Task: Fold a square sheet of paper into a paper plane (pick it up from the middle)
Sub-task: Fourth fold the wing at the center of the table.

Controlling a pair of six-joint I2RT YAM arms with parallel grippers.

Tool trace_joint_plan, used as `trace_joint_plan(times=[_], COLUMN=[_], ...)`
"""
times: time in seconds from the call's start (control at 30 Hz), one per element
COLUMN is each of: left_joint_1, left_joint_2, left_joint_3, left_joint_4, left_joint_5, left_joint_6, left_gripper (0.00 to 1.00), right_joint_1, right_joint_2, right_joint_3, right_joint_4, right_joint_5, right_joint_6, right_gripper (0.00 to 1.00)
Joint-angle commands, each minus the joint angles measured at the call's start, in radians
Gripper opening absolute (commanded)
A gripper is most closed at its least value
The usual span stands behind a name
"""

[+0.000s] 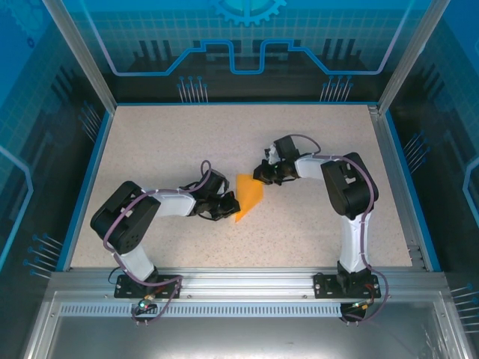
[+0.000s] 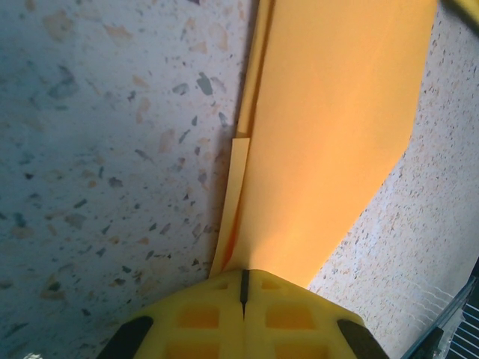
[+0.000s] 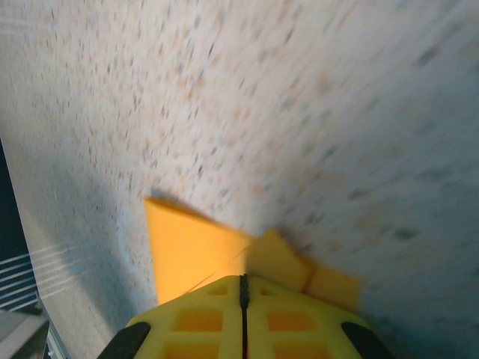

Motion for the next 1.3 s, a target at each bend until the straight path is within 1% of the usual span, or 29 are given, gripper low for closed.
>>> trace_joint_plan(times=[0.0, 0.2, 0.37, 0.5, 0.6, 0.67, 0.73, 0.83, 0.93, 1.1, 1.27], left_joint_1=[-0.007, -0.006, -0.007, -0.007, -0.007, -0.006, -0.005, -0.007, -0.007, -0.006, -0.006], left_joint_2=[0.103, 0.109, 0.106, 0.093, 0.083, 0.071, 0.053, 0.027, 0.018, 0.01, -0.024], left_joint_3=[-0.077, -0.079, -0.073, -0.069, -0.067, -0.075, -0.084, -0.099, -0.102, -0.101, -0.106], left_joint_4=[-0.27, -0.268, -0.277, -0.298, -0.307, -0.308, -0.312, -0.311, -0.323, -0.33, -0.349], left_joint_5=[-0.107, -0.105, -0.095, -0.089, -0.079, -0.077, -0.073, -0.065, -0.064, -0.056, -0.059], left_joint_6=[0.028, 0.033, 0.051, 0.074, 0.085, 0.087, 0.09, 0.096, 0.106, 0.116, 0.124], left_gripper=[0.0, 0.0, 0.0, 0.0, 0.0, 0.0, 0.0, 0.0, 0.0, 0.0, 0.0], right_joint_1=[-0.068, -0.084, -0.076, -0.031, 0.023, 0.055, 0.087, 0.132, 0.156, 0.153, 0.153], right_joint_2=[0.064, 0.044, -0.048, -0.143, -0.167, -0.174, -0.173, -0.154, -0.13, -0.091, -0.066], right_joint_3=[0.048, 0.103, 0.1, 0.048, 0.013, -0.026, -0.065, -0.085, -0.115, -0.153, -0.172], right_joint_4=[-0.044, -0.098, -0.109, -0.091, -0.086, -0.047, -0.011, -0.008, 0.023, 0.047, 0.008], right_joint_5=[0.102, 0.105, 0.066, 0.048, 0.029, 0.016, 0.0, -0.007, -0.007, 0.013, 0.076], right_joint_6=[-0.035, -0.058, -0.061, -0.049, -0.041, -0.012, 0.015, 0.023, 0.042, 0.052, 0.03], right_gripper=[0.07, 0.08, 0.09, 0.1, 0.09, 0.09, 0.09, 0.08, 0.08, 0.07, 0.07])
